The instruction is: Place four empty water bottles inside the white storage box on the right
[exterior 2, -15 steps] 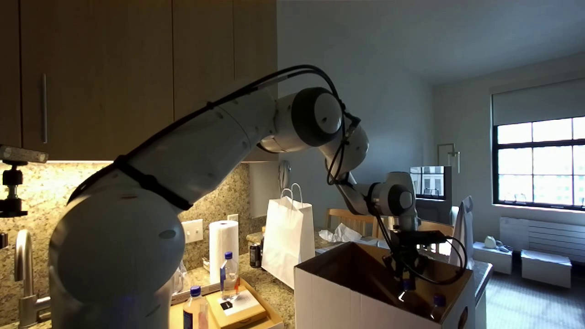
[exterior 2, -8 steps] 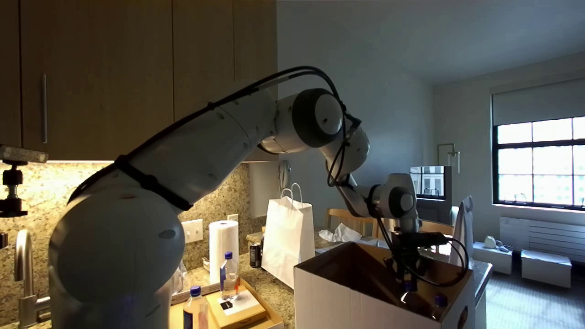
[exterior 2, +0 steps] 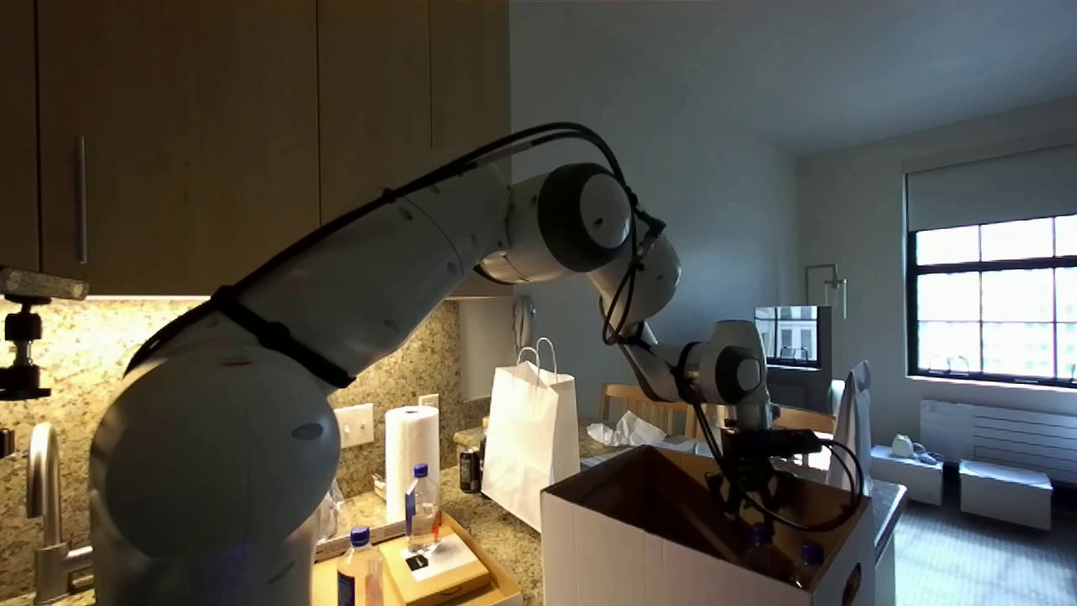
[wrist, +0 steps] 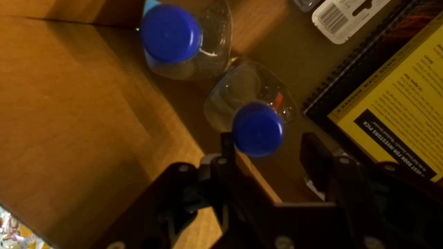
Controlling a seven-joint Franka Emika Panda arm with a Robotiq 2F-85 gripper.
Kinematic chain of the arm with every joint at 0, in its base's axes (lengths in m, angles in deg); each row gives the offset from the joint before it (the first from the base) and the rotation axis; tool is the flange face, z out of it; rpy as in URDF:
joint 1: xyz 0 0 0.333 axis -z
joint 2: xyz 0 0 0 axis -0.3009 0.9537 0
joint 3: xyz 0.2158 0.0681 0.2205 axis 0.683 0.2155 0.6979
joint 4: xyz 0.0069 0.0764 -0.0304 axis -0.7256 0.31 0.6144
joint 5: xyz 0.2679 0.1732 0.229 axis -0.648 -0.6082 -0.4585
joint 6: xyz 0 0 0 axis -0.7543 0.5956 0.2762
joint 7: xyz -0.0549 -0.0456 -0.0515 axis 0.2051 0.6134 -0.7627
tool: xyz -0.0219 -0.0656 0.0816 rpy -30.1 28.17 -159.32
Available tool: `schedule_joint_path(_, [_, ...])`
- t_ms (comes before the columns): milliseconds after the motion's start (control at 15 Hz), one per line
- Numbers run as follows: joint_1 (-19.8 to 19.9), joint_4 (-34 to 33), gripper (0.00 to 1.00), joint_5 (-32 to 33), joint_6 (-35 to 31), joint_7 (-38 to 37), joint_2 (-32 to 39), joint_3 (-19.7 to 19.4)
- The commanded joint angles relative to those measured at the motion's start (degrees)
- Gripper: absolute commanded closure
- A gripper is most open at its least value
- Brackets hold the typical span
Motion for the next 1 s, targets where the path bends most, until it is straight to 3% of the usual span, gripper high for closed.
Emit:
schedule_joint_path(0, [0.72,0.97,0.16,1.48,-3.31,-4.68,-1.23,-0.88])
schedule_joint_path(200, [1.04,3.17,0.00,1.43,-3.47,-7.33,-4.86,-1.27])
schedule_joint_path(467, [1.82,3.77,0.00,0.17,-0.34,-11.91,-11.09,-1.76])
schedule_joint_path(733, [3.62,5.41,0.00,-4.01,0.86,-13.80,-18.75,0.17])
schedule_joint_path(933, [2.19,7.74,0.00,-5.97,-1.21,-15.27,-23.94,1.05])
